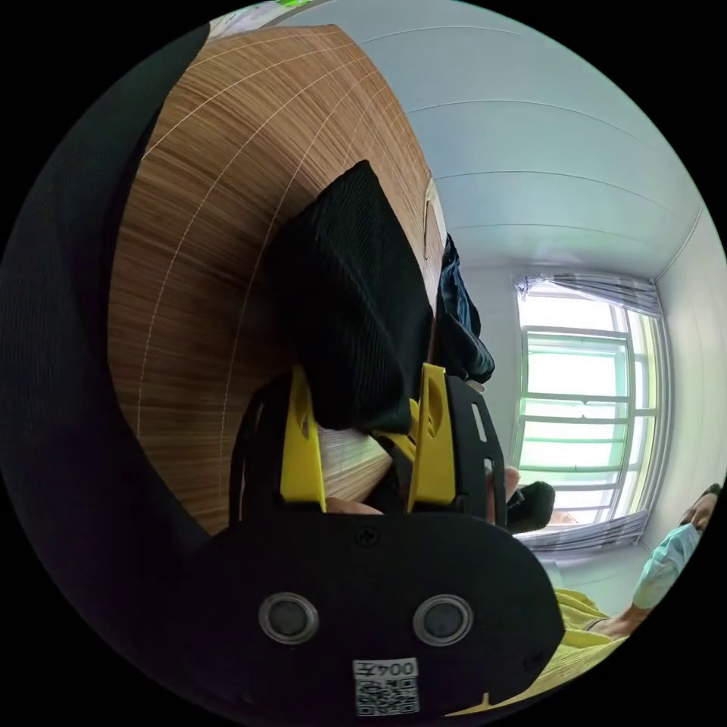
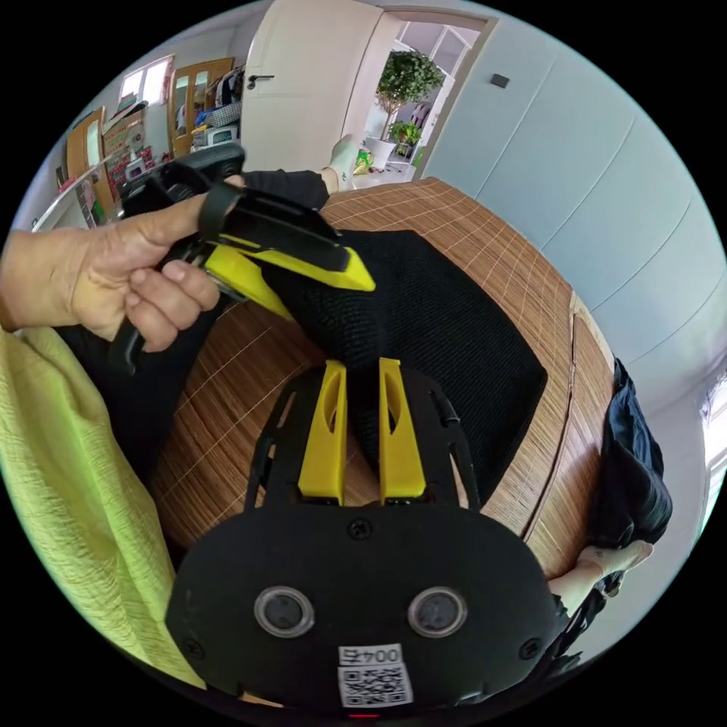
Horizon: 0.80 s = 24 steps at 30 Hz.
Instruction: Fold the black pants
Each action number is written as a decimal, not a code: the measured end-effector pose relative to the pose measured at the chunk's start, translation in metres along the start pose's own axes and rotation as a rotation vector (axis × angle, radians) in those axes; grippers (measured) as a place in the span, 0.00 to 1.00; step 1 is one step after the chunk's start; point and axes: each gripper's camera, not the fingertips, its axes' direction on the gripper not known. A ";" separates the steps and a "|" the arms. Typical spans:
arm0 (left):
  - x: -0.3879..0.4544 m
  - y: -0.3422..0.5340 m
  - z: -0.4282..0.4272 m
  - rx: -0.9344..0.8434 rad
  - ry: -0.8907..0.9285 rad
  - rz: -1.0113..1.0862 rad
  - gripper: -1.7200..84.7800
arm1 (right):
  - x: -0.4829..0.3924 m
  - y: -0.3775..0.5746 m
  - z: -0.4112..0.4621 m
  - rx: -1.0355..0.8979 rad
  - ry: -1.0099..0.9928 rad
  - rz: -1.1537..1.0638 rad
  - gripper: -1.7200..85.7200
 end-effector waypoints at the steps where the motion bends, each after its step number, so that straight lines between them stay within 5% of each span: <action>1: -0.002 -0.006 -0.001 0.010 0.006 -0.005 0.22 | -0.003 0.008 0.007 0.002 0.011 -0.027 0.10; 6: -0.034 -0.048 -0.012 0.051 0.075 -0.062 0.15 | -0.006 0.049 0.041 -0.006 0.039 -0.124 0.11; 11: -0.009 -0.072 -0.032 0.060 0.172 -0.028 0.13 | 0.086 0.123 0.055 0.002 -0.167 0.196 0.25; 18: 0.041 -0.114 -0.032 0.029 0.219 0.018 0.13 | 0.220 0.354 0.194 0.294 -1.208 1.097 0.41; 24: 0.058 -0.127 -0.016 -0.013 0.221 0.026 0.12 | 0.192 0.406 0.291 0.240 -1.491 1.158 0.38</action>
